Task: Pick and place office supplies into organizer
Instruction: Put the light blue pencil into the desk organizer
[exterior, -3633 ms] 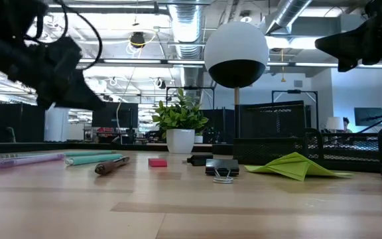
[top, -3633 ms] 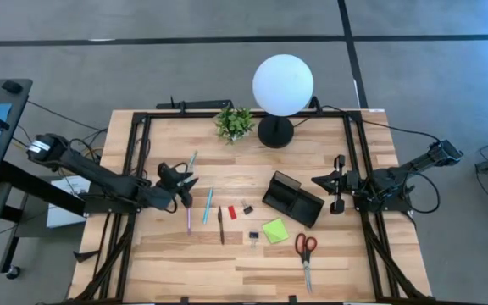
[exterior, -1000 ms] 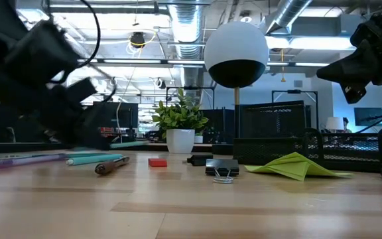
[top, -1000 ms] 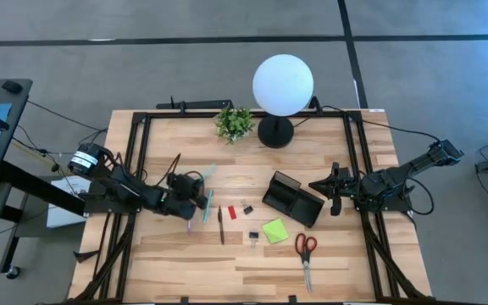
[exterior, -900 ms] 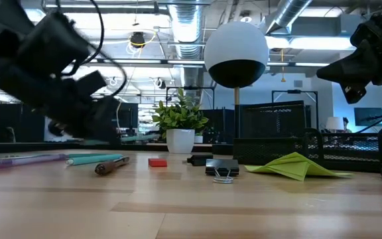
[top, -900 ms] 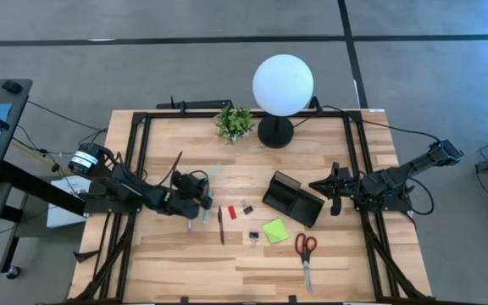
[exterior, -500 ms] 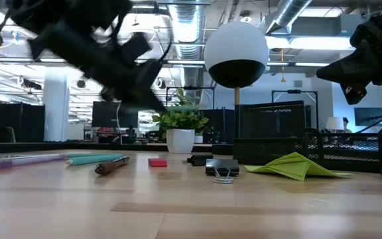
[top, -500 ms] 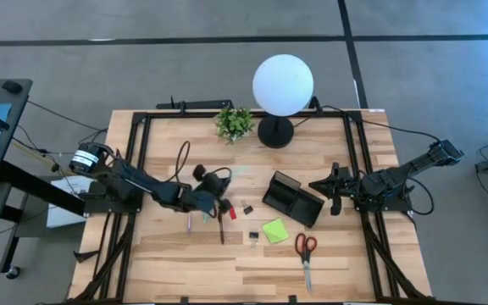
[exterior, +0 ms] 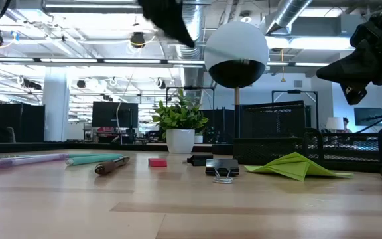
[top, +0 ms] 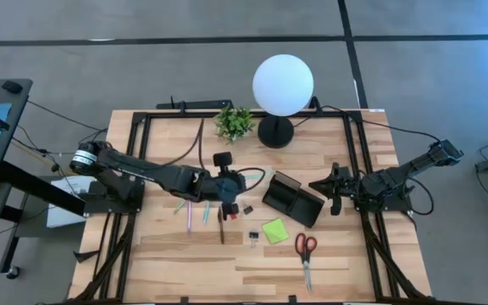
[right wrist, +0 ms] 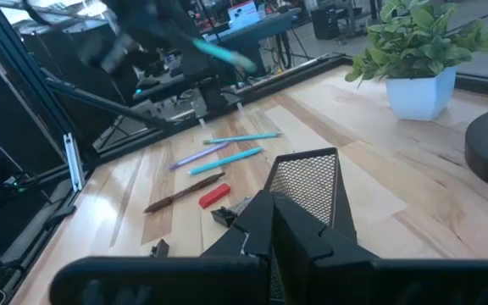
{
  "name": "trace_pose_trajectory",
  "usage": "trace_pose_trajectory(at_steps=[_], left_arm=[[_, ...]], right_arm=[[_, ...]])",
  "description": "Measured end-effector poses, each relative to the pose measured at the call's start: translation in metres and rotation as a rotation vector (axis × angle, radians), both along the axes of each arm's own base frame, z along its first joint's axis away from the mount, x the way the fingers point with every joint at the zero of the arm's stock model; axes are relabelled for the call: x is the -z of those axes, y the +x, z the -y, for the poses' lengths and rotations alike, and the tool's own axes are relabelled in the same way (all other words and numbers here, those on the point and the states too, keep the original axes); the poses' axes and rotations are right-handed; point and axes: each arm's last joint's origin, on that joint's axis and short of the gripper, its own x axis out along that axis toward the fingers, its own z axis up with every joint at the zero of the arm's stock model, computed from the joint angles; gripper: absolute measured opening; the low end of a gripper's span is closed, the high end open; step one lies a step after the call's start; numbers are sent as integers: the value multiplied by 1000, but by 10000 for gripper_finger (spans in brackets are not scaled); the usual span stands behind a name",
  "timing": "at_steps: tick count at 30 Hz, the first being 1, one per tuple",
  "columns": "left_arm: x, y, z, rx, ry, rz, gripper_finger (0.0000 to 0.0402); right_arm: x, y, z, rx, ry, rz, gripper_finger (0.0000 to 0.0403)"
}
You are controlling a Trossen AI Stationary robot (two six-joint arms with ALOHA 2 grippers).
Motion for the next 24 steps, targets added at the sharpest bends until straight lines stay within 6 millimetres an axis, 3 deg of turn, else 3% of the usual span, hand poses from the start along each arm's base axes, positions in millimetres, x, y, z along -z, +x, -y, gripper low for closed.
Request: trace_pose_trajectory(at_steps=[4,10,14,18,24], left_arm=[[-34,0,1,156,17,-59,12],[-61,3,-17,211,71,-55,12],[-61,12,-35,245,-3,-40,12],[-42,33,-44,275,36,-164,12],[-54,70,-44,324,137,-290,12]], right_arm=[[-3,0,0,-10,14,18,0],[-10,0,-5,-139,42,39,0],[-7,-1,-7,-153,41,10,0],[-3,-2,-7,-135,81,-27,0],[-1,-2,-7,-126,112,-47,0]])
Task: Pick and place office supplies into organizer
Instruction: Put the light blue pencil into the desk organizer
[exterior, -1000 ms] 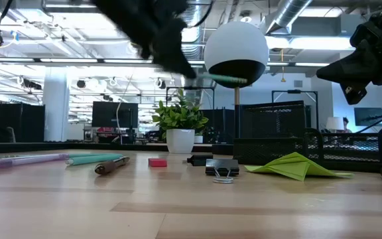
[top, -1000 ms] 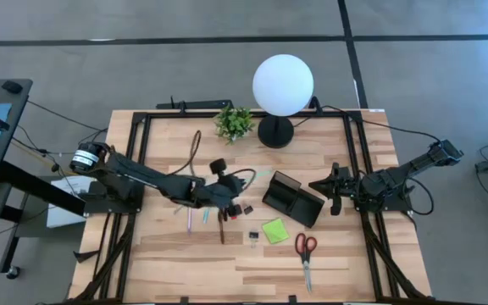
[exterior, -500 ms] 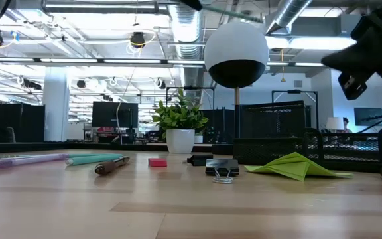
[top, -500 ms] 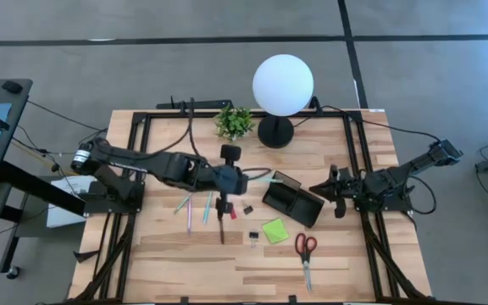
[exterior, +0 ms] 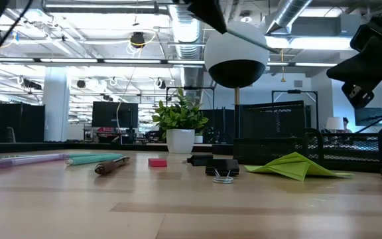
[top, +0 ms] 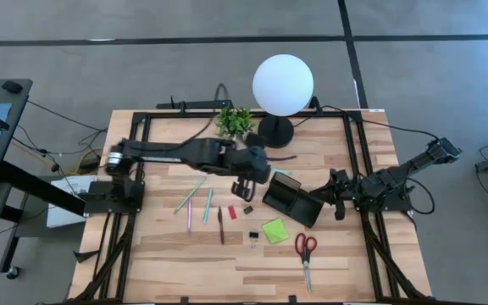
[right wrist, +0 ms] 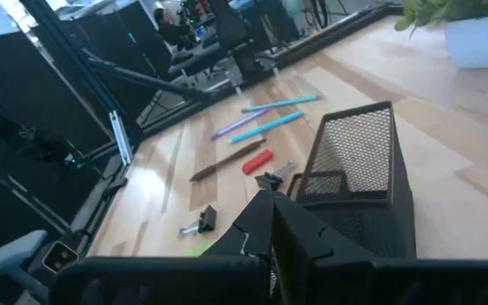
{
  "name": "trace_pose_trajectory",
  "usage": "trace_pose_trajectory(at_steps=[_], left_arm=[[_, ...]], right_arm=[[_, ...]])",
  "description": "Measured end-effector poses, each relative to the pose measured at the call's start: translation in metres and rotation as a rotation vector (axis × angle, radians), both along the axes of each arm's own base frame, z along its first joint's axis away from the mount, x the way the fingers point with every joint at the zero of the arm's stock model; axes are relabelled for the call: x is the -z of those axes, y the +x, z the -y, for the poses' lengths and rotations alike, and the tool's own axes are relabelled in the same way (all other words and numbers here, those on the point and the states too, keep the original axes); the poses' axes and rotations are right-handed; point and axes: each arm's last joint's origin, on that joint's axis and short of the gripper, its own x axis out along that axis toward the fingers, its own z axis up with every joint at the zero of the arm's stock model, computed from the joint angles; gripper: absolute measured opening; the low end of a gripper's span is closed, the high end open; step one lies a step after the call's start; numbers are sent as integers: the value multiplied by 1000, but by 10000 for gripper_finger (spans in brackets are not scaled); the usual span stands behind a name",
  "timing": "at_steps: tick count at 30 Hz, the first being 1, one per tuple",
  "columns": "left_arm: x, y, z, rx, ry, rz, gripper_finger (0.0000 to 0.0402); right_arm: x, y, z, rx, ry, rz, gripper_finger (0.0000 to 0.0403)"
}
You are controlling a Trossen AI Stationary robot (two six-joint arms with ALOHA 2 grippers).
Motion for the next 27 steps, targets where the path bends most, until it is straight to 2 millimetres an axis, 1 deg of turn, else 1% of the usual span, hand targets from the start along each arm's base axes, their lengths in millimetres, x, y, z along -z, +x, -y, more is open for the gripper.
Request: trace_pose_trajectory(at_steps=[3,5,7,9,12,13,15,18,20,23,25,27], left_arm=[[0,16,1,61,24,-98,12],[9,23,2,166,29,-206,12],[29,34,6,237,58,-247,12],[52,42,9,267,117,-317,12],[71,52,8,217,229,-356,12],[74,54,7,202,250,-354,12],[76,55,5,196,251,-354,12],[69,59,7,209,202,-288,12],[60,56,10,223,186,-273,12],[43,57,11,242,246,-212,12],[41,60,7,234,293,-194,12],[46,60,2,239,297,-220,12]], right_arm=[[1,0,0,1,-4,-8,0],[2,1,0,-1,-8,-17,0],[3,1,-1,-3,-13,-28,0],[4,2,-1,-2,-19,-39,0],[6,3,-2,-3,-29,-60,0],[7,3,-2,-3,-32,-67,0],[8,4,-2,-4,-39,-80,0],[10,4,-2,-3,-49,-100,0],[11,5,-3,-4,-54,-110,0],[13,5,-3,-3,-59,-127,0],[14,6,-3,-1,-58,-135,0],[14,6,-3,2,-51,-140,0]])
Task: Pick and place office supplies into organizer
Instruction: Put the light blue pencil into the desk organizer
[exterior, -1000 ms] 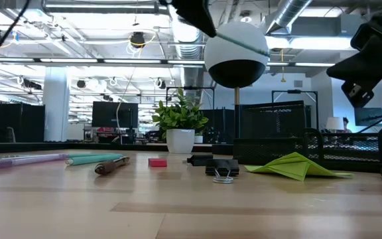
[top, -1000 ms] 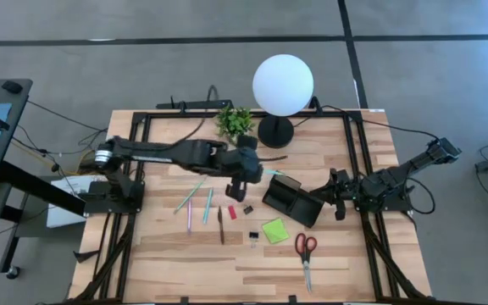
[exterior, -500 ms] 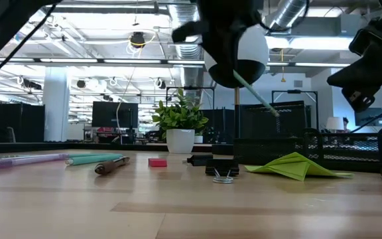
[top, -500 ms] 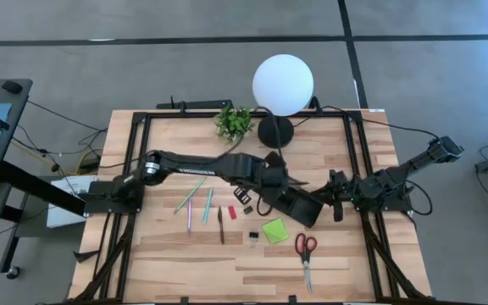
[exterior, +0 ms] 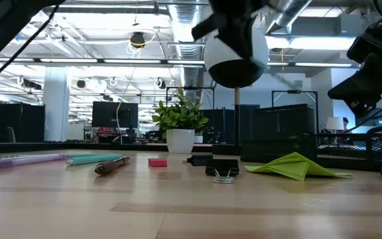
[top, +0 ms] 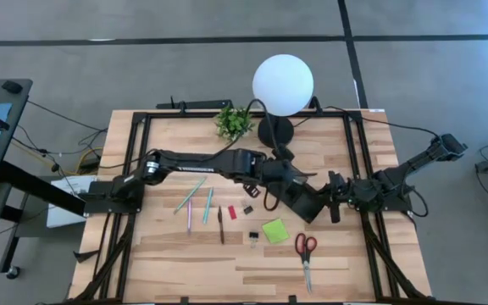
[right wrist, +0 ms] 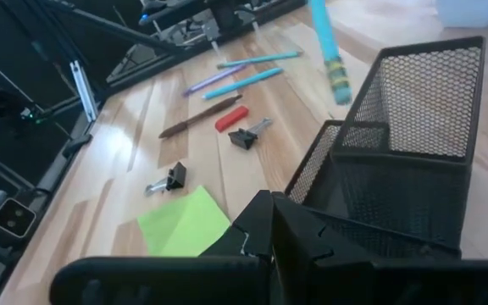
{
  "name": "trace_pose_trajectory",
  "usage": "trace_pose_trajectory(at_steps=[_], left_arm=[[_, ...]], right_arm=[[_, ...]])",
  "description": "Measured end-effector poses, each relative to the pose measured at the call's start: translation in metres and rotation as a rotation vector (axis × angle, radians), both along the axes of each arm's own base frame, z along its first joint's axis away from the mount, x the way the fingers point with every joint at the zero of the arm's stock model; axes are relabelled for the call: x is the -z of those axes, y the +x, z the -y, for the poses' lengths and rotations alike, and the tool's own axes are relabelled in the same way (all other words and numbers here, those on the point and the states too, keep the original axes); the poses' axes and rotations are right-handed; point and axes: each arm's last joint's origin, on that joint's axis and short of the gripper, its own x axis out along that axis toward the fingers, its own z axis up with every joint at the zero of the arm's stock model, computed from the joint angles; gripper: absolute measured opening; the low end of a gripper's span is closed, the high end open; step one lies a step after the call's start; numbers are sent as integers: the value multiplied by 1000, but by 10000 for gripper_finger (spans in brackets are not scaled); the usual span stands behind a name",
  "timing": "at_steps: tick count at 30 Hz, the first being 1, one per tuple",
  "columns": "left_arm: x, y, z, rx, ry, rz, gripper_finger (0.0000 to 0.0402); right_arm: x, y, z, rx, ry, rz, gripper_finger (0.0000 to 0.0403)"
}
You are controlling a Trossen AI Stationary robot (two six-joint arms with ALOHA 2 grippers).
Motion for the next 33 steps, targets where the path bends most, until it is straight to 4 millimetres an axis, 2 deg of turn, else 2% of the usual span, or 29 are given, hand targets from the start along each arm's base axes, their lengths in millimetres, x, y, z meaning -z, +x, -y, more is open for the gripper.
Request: trace_pose_trajectory(at_steps=[8,14,17,24,33], left_arm=[[11,9,-19,-34,-13,12,12],[30,13,-27,-41,-19,-59,12],[38,17,-27,-20,8,-83,12],[37,18,-22,2,79,-91,27],[38,19,-1,113,160,-125,45]], right_arm=[[0,0,0,11,6,2,0],[0,0,1,28,0,6,0],[0,0,1,29,-1,6,0],[0,0,1,30,-3,6,0],[0,0,1,32,2,6,0]])
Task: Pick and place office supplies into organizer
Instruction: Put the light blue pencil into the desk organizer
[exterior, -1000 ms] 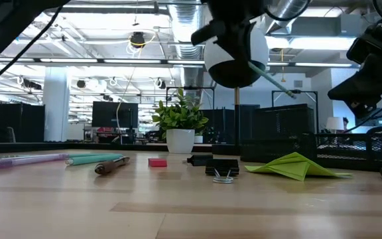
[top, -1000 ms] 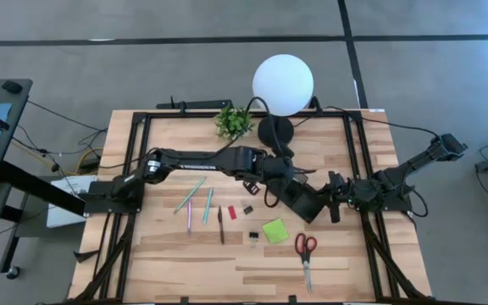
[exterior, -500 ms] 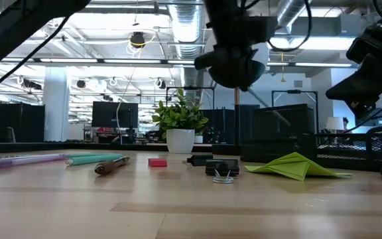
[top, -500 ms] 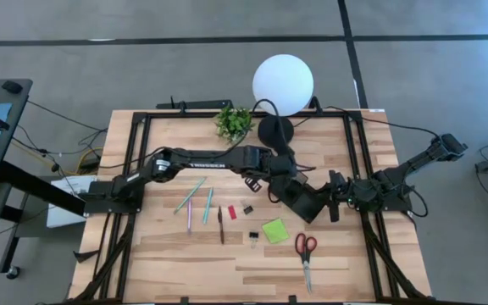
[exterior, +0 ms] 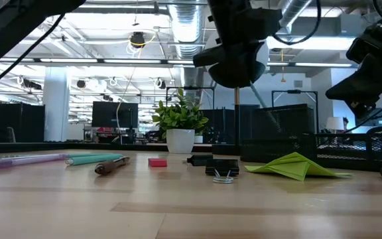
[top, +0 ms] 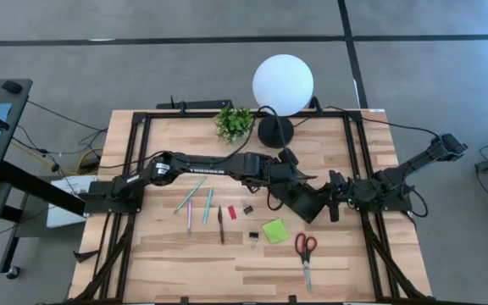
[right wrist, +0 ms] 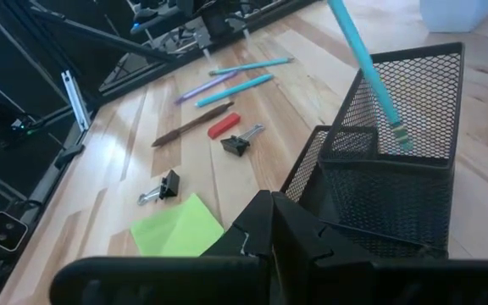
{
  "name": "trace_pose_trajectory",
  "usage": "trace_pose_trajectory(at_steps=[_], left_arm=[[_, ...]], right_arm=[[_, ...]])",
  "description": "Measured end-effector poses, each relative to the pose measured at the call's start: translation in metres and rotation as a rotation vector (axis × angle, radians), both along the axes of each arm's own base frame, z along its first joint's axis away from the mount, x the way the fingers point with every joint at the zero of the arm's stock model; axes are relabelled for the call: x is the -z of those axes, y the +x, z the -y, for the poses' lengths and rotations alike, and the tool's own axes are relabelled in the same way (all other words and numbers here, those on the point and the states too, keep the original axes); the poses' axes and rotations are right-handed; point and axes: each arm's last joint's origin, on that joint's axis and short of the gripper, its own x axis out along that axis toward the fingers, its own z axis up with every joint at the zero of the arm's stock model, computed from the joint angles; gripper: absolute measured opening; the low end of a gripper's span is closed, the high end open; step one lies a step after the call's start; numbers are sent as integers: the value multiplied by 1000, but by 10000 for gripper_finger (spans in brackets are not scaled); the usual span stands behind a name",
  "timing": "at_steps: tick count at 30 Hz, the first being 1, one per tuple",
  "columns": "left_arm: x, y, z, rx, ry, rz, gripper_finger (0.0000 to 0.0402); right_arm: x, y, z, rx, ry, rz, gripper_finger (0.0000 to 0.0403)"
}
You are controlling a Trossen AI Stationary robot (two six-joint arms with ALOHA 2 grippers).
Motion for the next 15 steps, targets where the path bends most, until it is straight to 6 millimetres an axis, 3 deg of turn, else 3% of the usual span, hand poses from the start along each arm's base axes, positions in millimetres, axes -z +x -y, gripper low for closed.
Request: trace_pose_trajectory(at_steps=[8,15], left_arm=[[-5,6,18,52,65,71,47],[-2,8,22,73,70,62,60]], right_arm=[[0,0,0,5,17,0,0],[0,0,0,7,21,1,0]])
